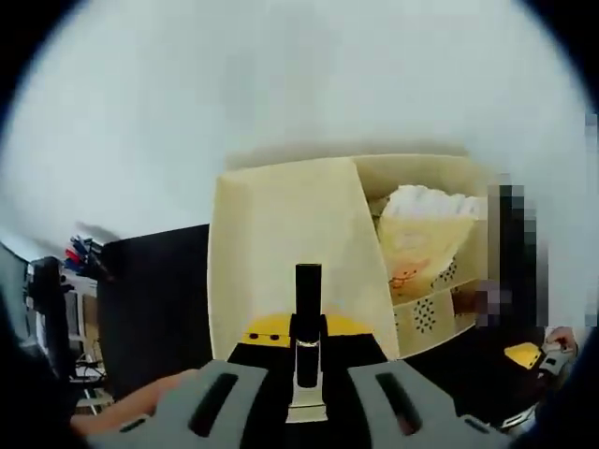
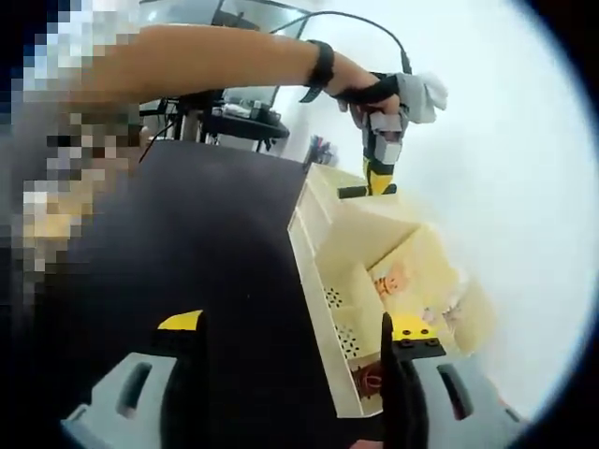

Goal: Open the drawer, pick up the cosmetic bottles from the table one by one, place them into the drawer, release the gripper, close the drawer, and move the gripper away

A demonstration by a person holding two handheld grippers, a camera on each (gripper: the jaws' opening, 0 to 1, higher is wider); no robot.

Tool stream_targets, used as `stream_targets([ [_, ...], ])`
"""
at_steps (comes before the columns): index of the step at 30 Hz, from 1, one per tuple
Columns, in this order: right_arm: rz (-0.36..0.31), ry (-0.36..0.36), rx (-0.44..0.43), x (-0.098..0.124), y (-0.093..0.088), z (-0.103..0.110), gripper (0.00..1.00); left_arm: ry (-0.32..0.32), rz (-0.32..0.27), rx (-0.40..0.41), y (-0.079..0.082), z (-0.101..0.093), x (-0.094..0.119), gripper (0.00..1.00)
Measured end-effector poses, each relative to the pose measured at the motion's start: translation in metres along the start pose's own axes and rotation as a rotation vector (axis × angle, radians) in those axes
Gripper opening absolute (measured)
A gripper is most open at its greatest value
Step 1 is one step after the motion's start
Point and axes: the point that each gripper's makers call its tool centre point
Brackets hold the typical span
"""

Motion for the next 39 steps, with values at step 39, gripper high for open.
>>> stream_targets([
  [39,0.046,0.019,0.03,-0.009,-0.008,0.005,0.69,0.037,-0.016,0.026,-0.002,0.003,-0.021,0.07],
])
Point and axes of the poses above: the point that each gripper's makers call its tool centre point, and the gripper's own axes: x roughly backward along the fingers, z roughly to its left, y roughly out of its top, and after that the axes turned 3 degrees about z, right-handed
